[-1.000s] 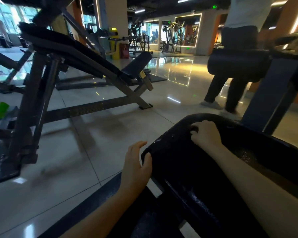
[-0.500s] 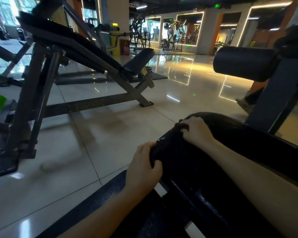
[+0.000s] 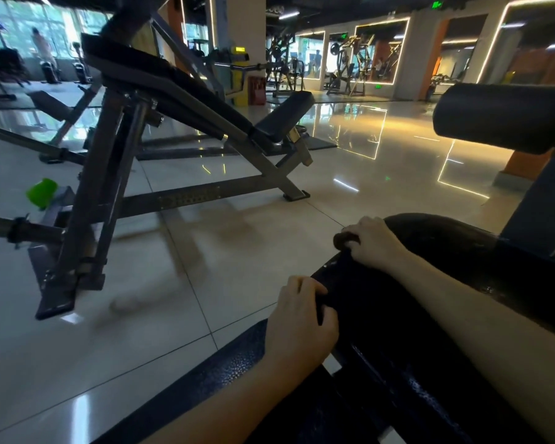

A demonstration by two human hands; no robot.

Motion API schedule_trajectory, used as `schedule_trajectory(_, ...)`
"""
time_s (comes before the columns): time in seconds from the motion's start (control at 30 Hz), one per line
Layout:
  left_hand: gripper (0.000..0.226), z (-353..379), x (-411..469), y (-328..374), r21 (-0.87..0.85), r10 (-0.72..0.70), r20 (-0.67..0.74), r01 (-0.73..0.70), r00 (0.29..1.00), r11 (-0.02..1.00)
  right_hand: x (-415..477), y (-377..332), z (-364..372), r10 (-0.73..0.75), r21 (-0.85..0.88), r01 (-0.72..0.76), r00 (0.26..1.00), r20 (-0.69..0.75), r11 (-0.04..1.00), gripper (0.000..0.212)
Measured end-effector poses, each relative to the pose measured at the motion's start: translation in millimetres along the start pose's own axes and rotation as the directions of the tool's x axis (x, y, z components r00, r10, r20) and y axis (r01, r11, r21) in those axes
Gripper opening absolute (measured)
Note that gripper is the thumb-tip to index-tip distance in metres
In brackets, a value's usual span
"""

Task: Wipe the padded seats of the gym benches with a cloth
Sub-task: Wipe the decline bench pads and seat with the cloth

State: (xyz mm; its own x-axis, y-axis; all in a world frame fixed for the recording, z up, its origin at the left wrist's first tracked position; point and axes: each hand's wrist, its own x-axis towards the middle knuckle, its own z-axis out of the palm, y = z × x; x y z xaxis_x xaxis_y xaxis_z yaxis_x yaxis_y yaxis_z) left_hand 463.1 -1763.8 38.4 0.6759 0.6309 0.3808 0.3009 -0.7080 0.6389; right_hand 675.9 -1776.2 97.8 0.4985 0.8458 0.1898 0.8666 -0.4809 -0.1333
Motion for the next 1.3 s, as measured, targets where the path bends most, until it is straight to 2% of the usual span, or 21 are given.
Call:
schedule_trajectory(0.07, 0.018, -1.4, 0.0, -2.1, -0.011, -0.006, -0.008, 0.006, 1.0, 1.0, 1.9, -9.0, 1.2, -0.036, -0.024, 0.037, 0.998, 0.055, 0.999, 0.031)
schedule_trajectory(0.13, 0.022, -2.7, 0.2, -4.1, -0.039, -0.037, -0.024, 0.036, 0.999, 0.999, -14.7, -19.7, -1.1, -0.129, 0.063, 0.123, 0.987, 0.099, 0.99, 0.032)
schedule_trajectory(0.23, 0.026, -3.8, 1.2, -6.9, -0.13, -0.108, -0.077, 0.097, 0.991, 0.987, -49.5, -36.1, -1.8, -0.324, 0.188, 0.302, 0.941, 0.099, 0.935, 0.03)
schedule_trajectory(0.3, 0.026, -3.3, 1.0, -8.3, -0.192, -0.141, -0.094, 0.121, 0.986, 0.974, -56.1, -35.6, 0.1, -0.375, 0.205, 0.353, 0.923, 0.082, 0.913, 0.03)
schedule_trajectory(0.37, 0.027, -3.2, 0.4, -9.0, -0.214, -0.137, -0.089, 0.116, 0.986, 0.97, -41.7, -19.9, 0.0, -0.307, 0.122, 0.302, 0.951, 0.03, 0.946, 0.031)
schedule_trajectory(0.43, 0.028, -2.5, 1.3, -8.8, -0.226, -0.141, -0.079, 0.12, 0.987, 0.967, -21.6, -0.8, -1.3, -0.113, 0.034, 0.114, 0.993, -0.036, 0.993, 0.032)
schedule_trajectory(0.5, 0.029, -1.8, 1.3, -9.6, -0.232, -0.146, -0.082, 0.124, 0.986, 0.965, -12.4, 6.0, 2.0, 0.026, 0.037, -0.023, 0.996, -0.088, 0.999, 0.031)
schedule_trajectory(0.57, 0.031, -0.9, 1.1, -12.0, -0.24, -0.142, -0.089, 0.117, 0.986, 0.964, -23.4, -6.5, 4.8, -0.008, 0.075, 0.012, 0.998, -0.064, 0.997, 0.032)
schedule_trajectory(0.67, 0.033, -0.1, 1.8, -14.6, -0.259, -0.134, -0.093, 0.106, 0.987, 0.96, -60.9, -35.1, 3.8, -0.243, 0.153, 0.241, 0.97, -0.007, 0.958, 0.033)
schedule_trajectory(0.73, 0.035, -0.1, 2.8, -14.3, -0.276, -0.135, -0.093, 0.105, 0.986, 0.956, -69.1, -40.1, 0.9, -0.333, 0.187, 0.324, 0.943, 0.018, 0.927, 0.033)
schedule_trajectory(0.8, 0.038, -0.5, 1.8, -13.6, -0.287, -0.128, -0.075, 0.102, 0.989, 0.953, -54.8, -29.6, -0.1, -0.297, 0.129, 0.292, 0.955, 0.02, 0.948, 0.032)
schedule_trajectory(0.9, 0.041, -0.9, 2.4, -13.1, -0.307, -0.131, -0.069, 0.104, 0.989, 0.946, -17.0, -7.5, 0.6, -0.03, 0.022, 0.032, 0.997, -0.071, 0.999, 0.029)
schedule_trajectory(0.97, 0.042, 0.2, 2.4, -12.6, -0.31, -0.137, -0.07, 0.109, 0.988, 0.945, -7.7, -4.1, 2.8, 0.044, 0.008, -0.043, 0.995, -0.085, 0.999, 0.03)
schedule_trajectory(1.07, 0.04, 0.3, 3.0, -14.2, -0.283, -0.139, -0.057, 0.118, 0.989, 0.952, -25.1, -19.6, 5.8, -0.055, 0.083, 0.057, 0.998, -0.02, 0.995, 0.032)
schedule_trajectory(1.2, 0.037, -2.4, 2.5, -12.1, -0.189, -0.138, -0.024, 0.132, 0.99, 0.973, -59.2, -40.4, 2.9, -0.299, 0.132, 0.291, 0.954, 0.039, 0.947, 0.033)
schedule_trajectory(1.3, 0.034, -5.7, 2.5, -7.6, -0.184, -0.15, -0.002, 0.147, 0.989, 0.972, -48.7, -33.4, 2.0, -0.278, 0.114, 0.275, 0.96, 0.015, 0.955, 0.032)
